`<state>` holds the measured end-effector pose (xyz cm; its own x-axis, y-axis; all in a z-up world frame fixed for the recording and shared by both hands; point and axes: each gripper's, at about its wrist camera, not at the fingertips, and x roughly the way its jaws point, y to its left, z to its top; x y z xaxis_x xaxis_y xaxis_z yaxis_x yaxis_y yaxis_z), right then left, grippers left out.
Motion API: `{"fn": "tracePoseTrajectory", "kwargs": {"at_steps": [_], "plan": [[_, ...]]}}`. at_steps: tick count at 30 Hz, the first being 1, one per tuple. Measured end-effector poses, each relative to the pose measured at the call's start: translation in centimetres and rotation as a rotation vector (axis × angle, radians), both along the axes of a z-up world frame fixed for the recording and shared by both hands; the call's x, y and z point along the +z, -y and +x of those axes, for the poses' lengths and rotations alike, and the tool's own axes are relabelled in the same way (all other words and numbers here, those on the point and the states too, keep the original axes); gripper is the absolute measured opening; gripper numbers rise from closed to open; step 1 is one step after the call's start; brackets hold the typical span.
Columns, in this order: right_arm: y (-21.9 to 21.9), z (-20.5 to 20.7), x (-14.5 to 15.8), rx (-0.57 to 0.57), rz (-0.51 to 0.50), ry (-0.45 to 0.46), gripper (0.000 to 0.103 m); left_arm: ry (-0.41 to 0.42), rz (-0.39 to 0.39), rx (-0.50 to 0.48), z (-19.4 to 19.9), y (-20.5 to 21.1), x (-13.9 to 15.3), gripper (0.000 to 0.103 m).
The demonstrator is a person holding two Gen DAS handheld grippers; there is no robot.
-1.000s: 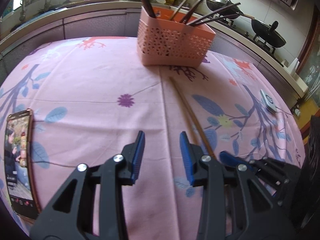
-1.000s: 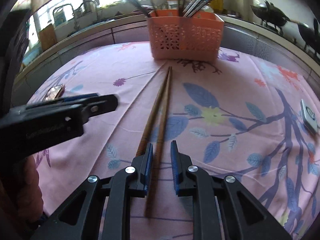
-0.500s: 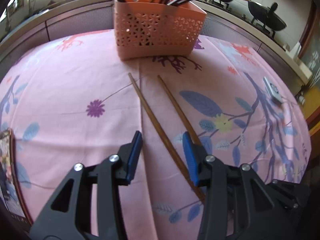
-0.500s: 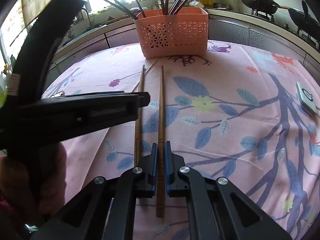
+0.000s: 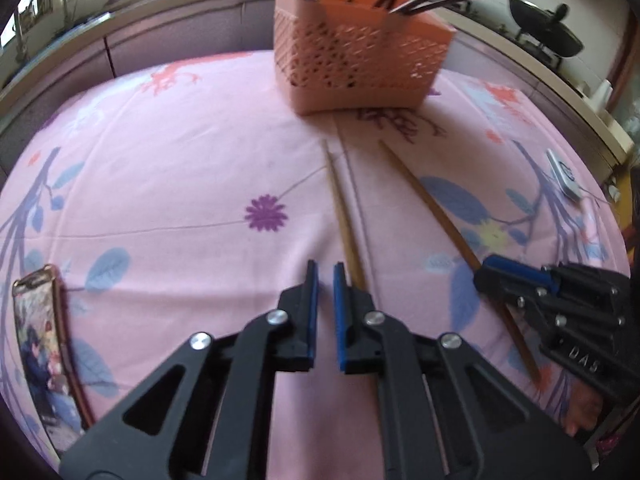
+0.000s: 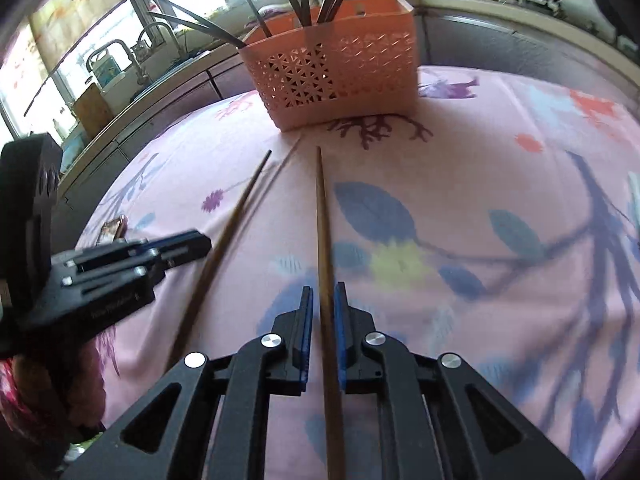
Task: Organize utensils
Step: 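Lower both grippers to the last wooden chopsticks and each grasp one, then lift both wooden chopsticks and insert them into the orange basket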
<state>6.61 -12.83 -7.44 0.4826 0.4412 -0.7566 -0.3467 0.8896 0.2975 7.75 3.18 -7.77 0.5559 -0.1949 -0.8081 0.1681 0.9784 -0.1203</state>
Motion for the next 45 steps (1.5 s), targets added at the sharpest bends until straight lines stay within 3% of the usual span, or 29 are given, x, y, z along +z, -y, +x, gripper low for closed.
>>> {"fn": "tracePoseTrajectory", "kwargs": {"at_steps": [5,10,17,19,23,27,29,31,34,36,41,45], "plan": [[-2.4,4.3,0.8,0.058,-0.066,-0.005,0.0,-0.033,-0.031,-0.008,3.4,0.2,0.3,0.009],[-4.0,7.8,1.0,0.094,-0.085,-0.017,0.0,-0.057,-0.059,-0.007,6.1,0.6,0.6,0.019],[-3.4,9.3,0.8,0.106,-0.052,-0.029,0.0,-0.025,-0.107,-0.026,6.3,0.3,2.0,0.025],[-3.0,9.3,0.8,0.102,-0.055,-0.018,0.0,-0.008,-0.094,-0.05,6.0,0.8,2.3,0.027],[-2.5,9.4,0.7,0.098,-0.059,-0.015,0.0,-0.02,0.003,-0.1,6.2,2.7,1.6,0.027],[-1.7,10.1,0.6,0.081,-0.042,-0.025,0.0,-0.046,0.044,-0.094,7.2,2.9,0.5,0.027],[-1.5,10.4,0.6,0.091,-0.048,-0.029,0.0,-0.034,0.063,-0.105,7.4,3.3,0.4,0.027],[-1.8,10.7,0.8,0.108,-0.065,-0.031,0.0,-0.032,0.073,-0.129,7.4,3.7,0.4,0.005],[-2.3,10.9,1.0,0.122,-0.032,-0.079,0.0,-0.047,0.035,-0.145,7.3,3.4,0.7,0.004],[-2.2,10.2,1.8,0.115,-0.012,-0.056,0.0,-0.007,0.011,-0.143,6.6,2.8,1.9,0.004],[-1.0,6.7,6.6,0.116,0.077,0.088,0.0,0.187,-0.071,-0.136,2.6,0.7,8.5,0.004],[-0.4,2.0,12.3,0.113,0.104,0.324,0.0,0.354,-0.128,-0.123,-1.3,-1.0,13.4,0.004]]}}
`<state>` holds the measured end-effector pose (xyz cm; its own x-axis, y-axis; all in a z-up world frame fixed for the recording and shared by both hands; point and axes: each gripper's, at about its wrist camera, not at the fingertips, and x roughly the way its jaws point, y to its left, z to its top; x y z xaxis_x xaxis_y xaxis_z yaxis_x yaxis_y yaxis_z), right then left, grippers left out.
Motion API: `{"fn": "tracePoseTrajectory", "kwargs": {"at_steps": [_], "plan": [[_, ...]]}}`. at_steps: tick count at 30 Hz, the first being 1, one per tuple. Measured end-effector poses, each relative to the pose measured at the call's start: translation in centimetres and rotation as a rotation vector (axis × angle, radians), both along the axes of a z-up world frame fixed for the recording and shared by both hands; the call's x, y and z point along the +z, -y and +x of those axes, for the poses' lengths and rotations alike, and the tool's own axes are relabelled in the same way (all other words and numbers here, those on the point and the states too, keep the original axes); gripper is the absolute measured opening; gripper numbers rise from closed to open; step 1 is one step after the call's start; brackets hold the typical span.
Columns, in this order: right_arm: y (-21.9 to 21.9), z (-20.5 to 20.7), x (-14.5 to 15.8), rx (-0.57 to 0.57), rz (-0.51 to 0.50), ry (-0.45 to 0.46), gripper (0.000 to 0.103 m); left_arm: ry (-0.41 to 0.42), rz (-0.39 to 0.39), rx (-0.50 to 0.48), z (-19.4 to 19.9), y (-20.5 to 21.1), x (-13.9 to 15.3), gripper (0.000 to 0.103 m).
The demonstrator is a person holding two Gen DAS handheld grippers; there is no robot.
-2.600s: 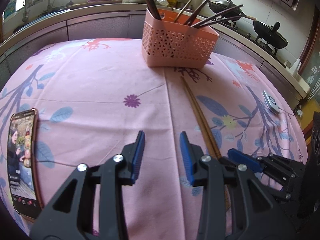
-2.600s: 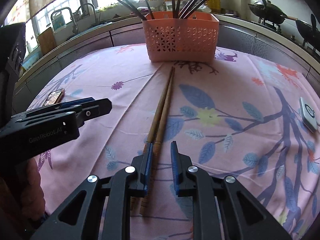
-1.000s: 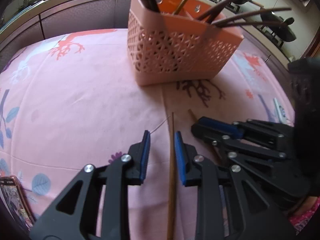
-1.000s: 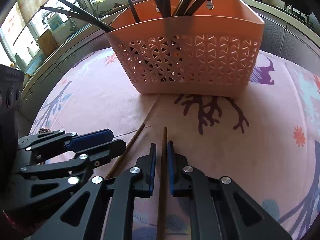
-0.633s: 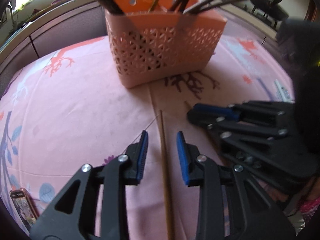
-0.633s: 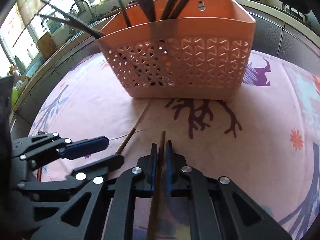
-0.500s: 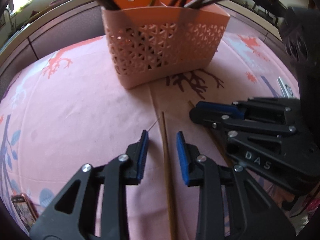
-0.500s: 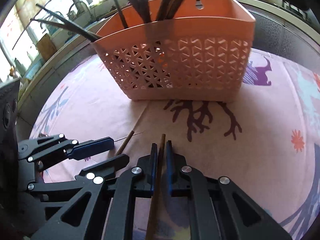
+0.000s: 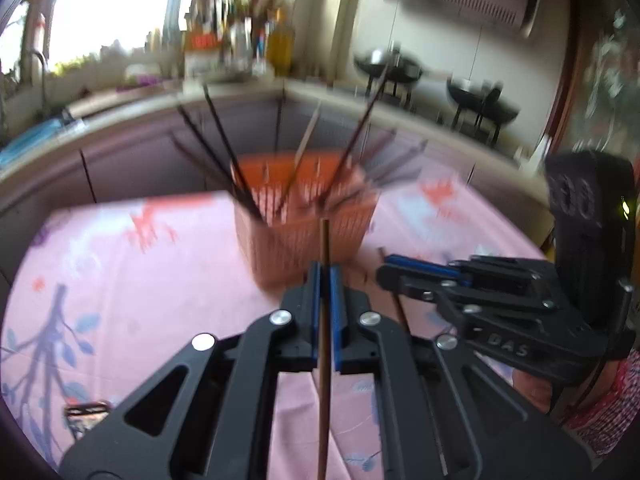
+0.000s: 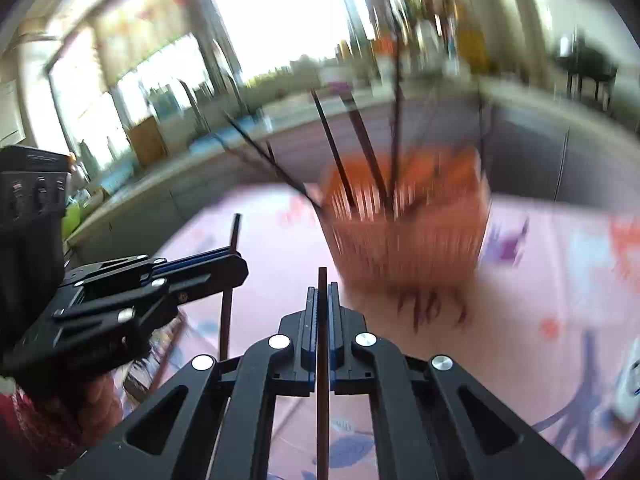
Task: Organize utensils
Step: 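Lift both wooden chopsticks and insert them into the orange basket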
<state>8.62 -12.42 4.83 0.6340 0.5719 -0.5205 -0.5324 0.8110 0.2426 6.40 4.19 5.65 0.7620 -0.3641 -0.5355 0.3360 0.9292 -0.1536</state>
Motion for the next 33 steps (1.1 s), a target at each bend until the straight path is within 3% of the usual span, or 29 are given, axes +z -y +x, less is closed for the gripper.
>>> {"fn": "tracePoseTrajectory", "kwargs": {"at_steps": [2,6,10,13,17,22,25,30,33], "plan": [[0.3,-2.1,1.9,-0.01,0.016,0.099,0.0,0.063,-0.018,0.02,-1.6,-0.7,1.7,0.004],[0.5,-4.9,3.5,-0.049,0.008,0.24,0.0,0.112,-0.03,0.032,-3.0,-1.1,2.5,0.004],[0.4,-5.3,3.0,-0.066,-0.018,0.258,0.0,0.126,-0.007,0.041,-2.7,-0.8,2.2,0.004],[0.1,-4.3,3.2,-0.062,-0.009,0.243,0.0,0.105,-0.027,0.029,-1.8,-0.7,2.8,0.004],[-0.2,-2.7,5.6,-0.071,0.033,0.277,0.0,0.136,-0.077,0.048,0.0,-1.1,5.7,0.004],[-1.5,0.8,10.3,-0.147,0.109,0.381,0.0,0.217,-0.154,0.124,3.8,-1.7,10.6,0.004],[-2.3,2.8,12.4,-0.211,0.131,0.481,0.0,0.275,-0.161,0.184,5.8,-1.7,12.6,0.004],[-4.0,6.0,12.5,-0.274,0.086,0.603,0.0,0.3,-0.15,0.229,9.3,-1.3,12.3,0.004],[-4.4,7.9,10.5,-0.276,0.059,0.591,0.0,0.281,-0.139,0.243,11.0,-1.2,10.4,0.004]]}}
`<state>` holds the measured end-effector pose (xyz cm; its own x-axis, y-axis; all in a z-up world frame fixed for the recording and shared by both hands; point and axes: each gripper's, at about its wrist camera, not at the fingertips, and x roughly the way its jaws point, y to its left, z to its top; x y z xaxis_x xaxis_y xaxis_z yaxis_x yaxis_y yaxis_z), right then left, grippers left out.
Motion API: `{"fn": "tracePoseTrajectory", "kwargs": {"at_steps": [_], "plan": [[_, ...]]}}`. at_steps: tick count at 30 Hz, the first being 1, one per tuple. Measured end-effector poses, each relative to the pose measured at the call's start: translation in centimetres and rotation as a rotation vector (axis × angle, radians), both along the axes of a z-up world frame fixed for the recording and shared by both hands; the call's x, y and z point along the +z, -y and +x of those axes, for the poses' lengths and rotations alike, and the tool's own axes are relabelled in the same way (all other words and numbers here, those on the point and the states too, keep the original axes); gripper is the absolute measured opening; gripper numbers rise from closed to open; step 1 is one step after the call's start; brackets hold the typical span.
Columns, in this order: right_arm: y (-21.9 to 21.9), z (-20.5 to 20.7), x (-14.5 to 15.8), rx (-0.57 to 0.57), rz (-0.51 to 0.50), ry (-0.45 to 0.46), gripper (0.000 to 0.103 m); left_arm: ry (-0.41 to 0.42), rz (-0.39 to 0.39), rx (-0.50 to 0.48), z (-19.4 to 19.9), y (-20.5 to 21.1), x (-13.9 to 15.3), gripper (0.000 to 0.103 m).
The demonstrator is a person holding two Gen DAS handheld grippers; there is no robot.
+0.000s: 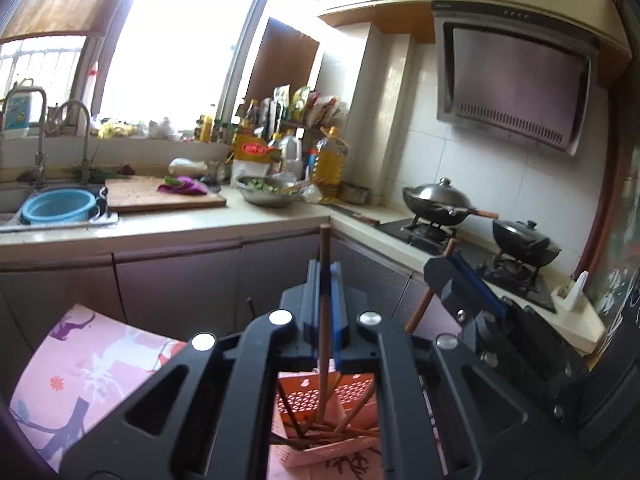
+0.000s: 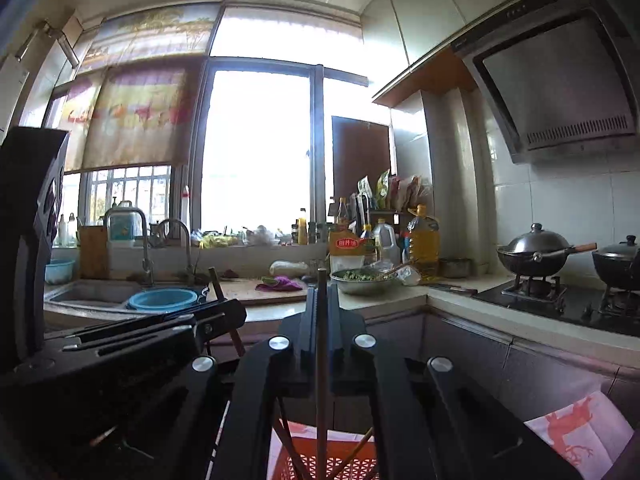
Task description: Organize utensils
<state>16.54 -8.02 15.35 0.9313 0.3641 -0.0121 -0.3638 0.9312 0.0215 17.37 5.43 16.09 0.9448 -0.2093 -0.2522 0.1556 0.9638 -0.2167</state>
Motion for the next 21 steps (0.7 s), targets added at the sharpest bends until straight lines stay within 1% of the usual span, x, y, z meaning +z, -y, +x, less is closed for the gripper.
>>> {"fn": "tracePoseTrajectory", "kwargs": {"at_steps": [3,7,10,13,15,17,20,21], "plan": [[0.4,1.2,-2.1,0.003,0.0,-0.038,0.0,-0.027,0.006,-0.009,0.9,0.1,-2.1,0.004],[0.6,1.1,-4.1,0.007,-0.006,-0.072,0.0,-0.066,0.021,-0.029,1.2,0.5,-4.6,0.004],[0.7,0.7,-5.5,0.017,-0.018,-0.109,0.0,-0.132,0.028,-0.06,1.5,0.9,-6.2,0.005],[0.6,0.6,-7.0,0.046,-0.031,-0.18,0.0,-0.198,0.049,-0.061,1.4,1.2,-7.2,0.005],[0.7,0.2,-7.6,0.072,-0.033,-0.238,0.0,-0.22,0.062,-0.058,1.1,1.3,-7.2,0.005],[1.2,-1.0,-7.1,0.097,0.004,-0.267,0.0,-0.212,0.046,-0.058,-0.1,1.1,-6.5,0.005],[2.4,-3.8,-5.3,0.133,0.062,-0.256,0.0,-0.143,-0.003,-0.053,-3.4,-0.1,-4.4,0.007],[3.0,-5.1,-4.7,0.146,0.091,-0.247,0.0,-0.12,-0.019,-0.056,-4.6,-0.5,-3.9,0.009]]}}
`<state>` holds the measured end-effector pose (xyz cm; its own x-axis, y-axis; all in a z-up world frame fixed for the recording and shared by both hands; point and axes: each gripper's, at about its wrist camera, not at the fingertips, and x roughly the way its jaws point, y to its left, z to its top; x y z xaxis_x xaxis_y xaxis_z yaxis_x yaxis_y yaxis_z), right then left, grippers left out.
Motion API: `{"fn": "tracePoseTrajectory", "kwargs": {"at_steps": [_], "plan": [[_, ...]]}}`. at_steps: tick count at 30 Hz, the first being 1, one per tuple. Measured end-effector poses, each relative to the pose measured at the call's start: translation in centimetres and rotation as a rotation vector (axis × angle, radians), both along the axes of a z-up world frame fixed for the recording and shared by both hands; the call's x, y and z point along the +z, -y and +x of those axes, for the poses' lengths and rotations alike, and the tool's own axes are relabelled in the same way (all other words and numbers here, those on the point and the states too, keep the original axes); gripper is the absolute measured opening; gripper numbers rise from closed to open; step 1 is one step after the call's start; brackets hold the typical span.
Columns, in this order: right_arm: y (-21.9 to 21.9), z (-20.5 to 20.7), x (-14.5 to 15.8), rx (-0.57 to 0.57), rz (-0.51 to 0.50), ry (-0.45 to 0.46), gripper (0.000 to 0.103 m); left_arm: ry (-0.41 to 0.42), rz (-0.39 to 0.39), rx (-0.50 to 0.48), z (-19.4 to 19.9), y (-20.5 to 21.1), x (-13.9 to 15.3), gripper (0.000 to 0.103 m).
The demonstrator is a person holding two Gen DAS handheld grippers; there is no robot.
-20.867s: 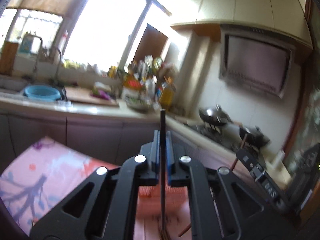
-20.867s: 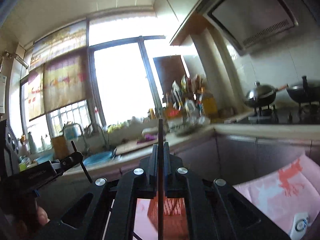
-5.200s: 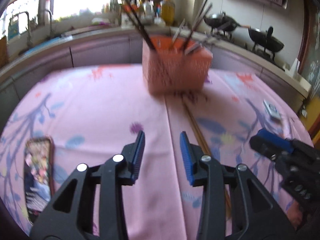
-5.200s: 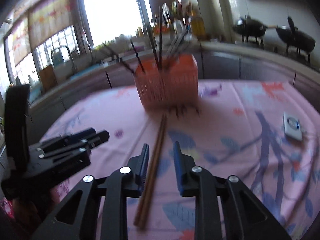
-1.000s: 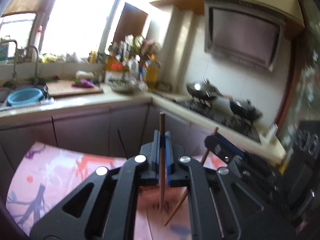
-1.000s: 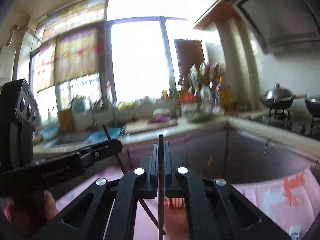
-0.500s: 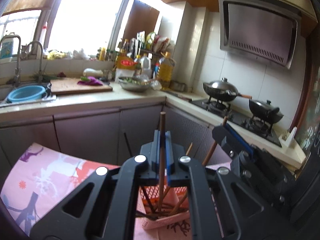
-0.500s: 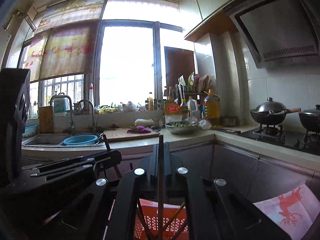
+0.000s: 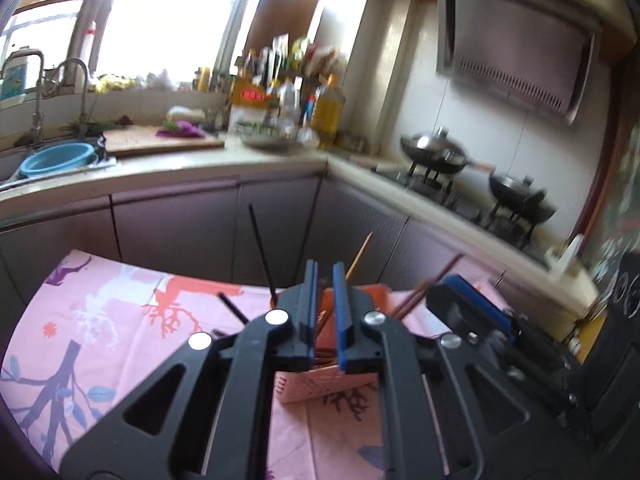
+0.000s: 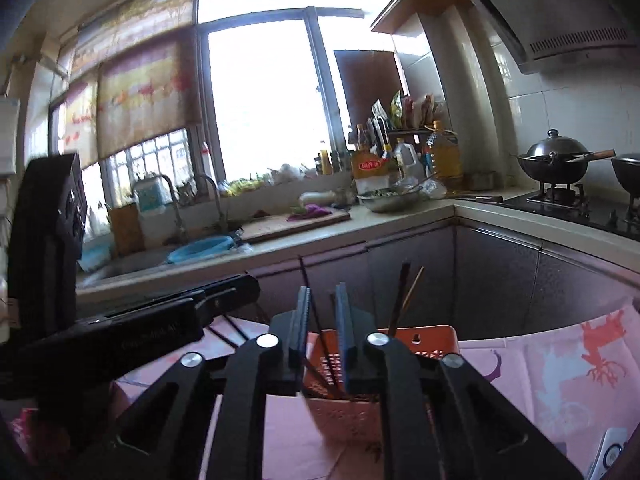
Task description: Organize utensils
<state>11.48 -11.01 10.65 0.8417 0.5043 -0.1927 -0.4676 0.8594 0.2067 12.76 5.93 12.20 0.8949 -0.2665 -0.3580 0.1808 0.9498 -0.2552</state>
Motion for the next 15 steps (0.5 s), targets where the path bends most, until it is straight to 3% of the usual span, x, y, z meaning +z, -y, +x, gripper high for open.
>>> {"fn": "tracePoseTrajectory", "kwargs": {"at_steps": [2,5,7,9,15], "plan": [[1.3,-2.4,0.7,0.006,0.06,0.017,0.002,0.029,-0.023,-0.008,-2.2,-0.7,0.6,0.016],[3.0,-6.5,0.0,0.009,0.123,0.013,0.01,0.047,-0.044,-0.006,-5.9,-1.8,0.0,0.038],[3.7,-8.1,-1.1,0.0,0.142,-0.03,0.011,0.048,-0.021,0.004,-8.0,-2.0,-1.0,0.053],[4.0,-9.8,-2.8,-0.005,0.143,-0.102,0.011,0.026,0.006,0.007,-9.7,-2.0,-2.5,0.062],[4.6,-13.4,-6.9,-0.022,0.182,-0.286,0.011,-0.163,0.034,-0.035,-13.3,-1.2,-8.0,0.069]]}}
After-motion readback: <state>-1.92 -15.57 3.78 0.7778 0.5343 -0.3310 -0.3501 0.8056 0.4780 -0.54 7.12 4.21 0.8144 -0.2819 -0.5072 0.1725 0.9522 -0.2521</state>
